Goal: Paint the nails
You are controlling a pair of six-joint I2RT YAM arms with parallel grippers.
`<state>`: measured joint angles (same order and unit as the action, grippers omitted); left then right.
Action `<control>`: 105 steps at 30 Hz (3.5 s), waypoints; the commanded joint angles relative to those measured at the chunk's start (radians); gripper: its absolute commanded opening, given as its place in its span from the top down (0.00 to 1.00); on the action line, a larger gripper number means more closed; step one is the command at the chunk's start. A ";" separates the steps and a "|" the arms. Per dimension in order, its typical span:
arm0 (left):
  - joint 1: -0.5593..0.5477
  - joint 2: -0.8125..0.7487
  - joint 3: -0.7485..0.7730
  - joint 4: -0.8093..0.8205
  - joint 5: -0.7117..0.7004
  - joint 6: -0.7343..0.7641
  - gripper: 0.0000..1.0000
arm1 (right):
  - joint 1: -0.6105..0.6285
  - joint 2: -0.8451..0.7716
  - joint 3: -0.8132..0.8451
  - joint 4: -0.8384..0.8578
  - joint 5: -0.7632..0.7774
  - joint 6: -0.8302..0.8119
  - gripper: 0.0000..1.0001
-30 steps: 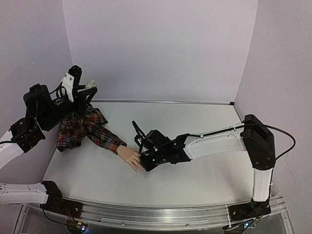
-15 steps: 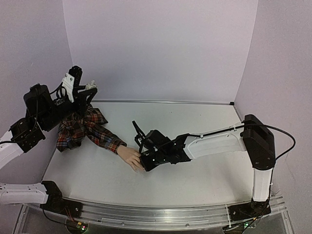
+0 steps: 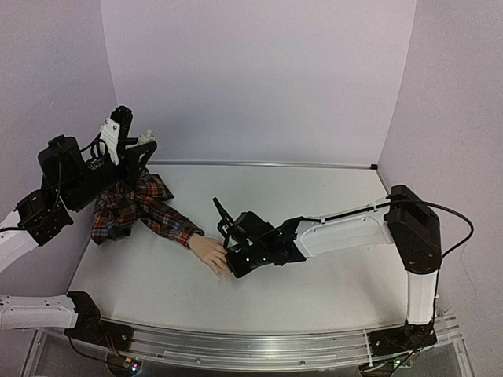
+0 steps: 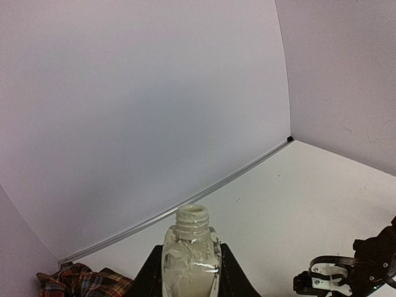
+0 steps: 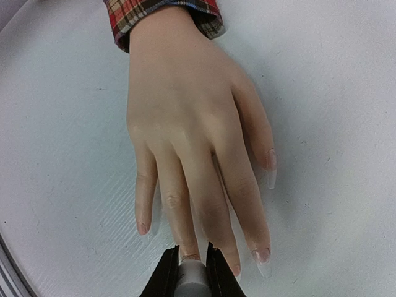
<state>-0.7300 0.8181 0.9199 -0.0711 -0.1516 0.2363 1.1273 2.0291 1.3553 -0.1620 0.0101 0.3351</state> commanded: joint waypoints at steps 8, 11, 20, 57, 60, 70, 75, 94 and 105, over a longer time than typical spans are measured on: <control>0.003 -0.017 0.021 0.025 0.012 0.000 1.00 | 0.003 -0.019 -0.012 -0.013 0.012 0.001 1.00; 0.002 -0.019 0.020 0.024 0.011 -0.001 1.00 | 0.006 -0.022 -0.014 -0.013 0.014 0.002 1.00; 0.003 -0.017 0.020 0.023 0.011 0.000 1.00 | 0.014 -0.101 -0.063 -0.013 0.039 0.011 1.00; 0.002 -0.015 0.025 0.013 0.013 0.001 1.00 | 0.011 0.002 0.052 -0.026 0.034 0.008 1.00; 0.003 -0.014 0.025 0.013 0.013 0.001 1.00 | 0.011 0.010 0.058 -0.027 0.031 0.010 1.00; 0.003 -0.018 0.026 0.010 0.013 0.001 1.00 | 0.012 0.019 0.067 -0.027 0.032 0.006 1.00; 0.003 -0.019 0.026 0.008 0.013 0.000 1.00 | 0.012 0.018 0.057 -0.028 0.031 0.007 1.00; 0.003 -0.016 0.027 0.007 0.014 -0.001 1.00 | 0.011 0.017 0.036 -0.028 0.027 0.014 1.00; 0.002 -0.019 0.028 0.007 0.015 -0.002 1.00 | 0.012 0.014 0.019 -0.030 0.029 0.021 1.00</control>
<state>-0.7300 0.8181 0.9199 -0.0784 -0.1492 0.2359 1.1393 2.0300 1.3848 -0.1886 0.0334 0.3428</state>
